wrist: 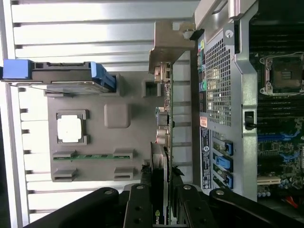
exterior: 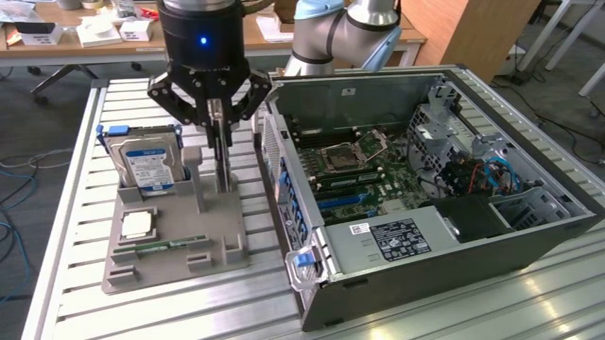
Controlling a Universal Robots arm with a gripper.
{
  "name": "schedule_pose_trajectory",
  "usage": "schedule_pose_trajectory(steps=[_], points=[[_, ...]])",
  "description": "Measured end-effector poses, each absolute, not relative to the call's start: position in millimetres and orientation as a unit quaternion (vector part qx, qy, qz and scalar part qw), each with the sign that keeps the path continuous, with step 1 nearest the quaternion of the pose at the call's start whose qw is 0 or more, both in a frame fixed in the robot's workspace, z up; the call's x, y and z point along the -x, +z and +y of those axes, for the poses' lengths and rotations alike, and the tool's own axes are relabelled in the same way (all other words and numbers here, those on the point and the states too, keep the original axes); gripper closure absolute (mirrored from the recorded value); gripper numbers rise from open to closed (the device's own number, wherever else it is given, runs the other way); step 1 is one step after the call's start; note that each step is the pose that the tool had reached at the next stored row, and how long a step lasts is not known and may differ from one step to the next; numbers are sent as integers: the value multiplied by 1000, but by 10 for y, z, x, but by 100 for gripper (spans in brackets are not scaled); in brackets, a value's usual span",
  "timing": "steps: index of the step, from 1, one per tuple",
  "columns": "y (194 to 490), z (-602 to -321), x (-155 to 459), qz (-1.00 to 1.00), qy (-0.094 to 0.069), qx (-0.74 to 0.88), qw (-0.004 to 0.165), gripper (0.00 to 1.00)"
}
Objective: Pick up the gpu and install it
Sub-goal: 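Pick up the gpu and move the gpu toward the slot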
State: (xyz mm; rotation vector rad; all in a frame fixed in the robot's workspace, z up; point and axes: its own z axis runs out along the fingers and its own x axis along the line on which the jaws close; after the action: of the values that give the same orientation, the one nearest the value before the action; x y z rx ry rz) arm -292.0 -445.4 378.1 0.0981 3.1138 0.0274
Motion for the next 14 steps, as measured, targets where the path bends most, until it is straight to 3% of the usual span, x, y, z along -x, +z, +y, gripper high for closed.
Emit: schedule_pose_trajectory(steps=[14], points=[[4122, -4454, 2920, 1000, 9, -25, 13, 74]])
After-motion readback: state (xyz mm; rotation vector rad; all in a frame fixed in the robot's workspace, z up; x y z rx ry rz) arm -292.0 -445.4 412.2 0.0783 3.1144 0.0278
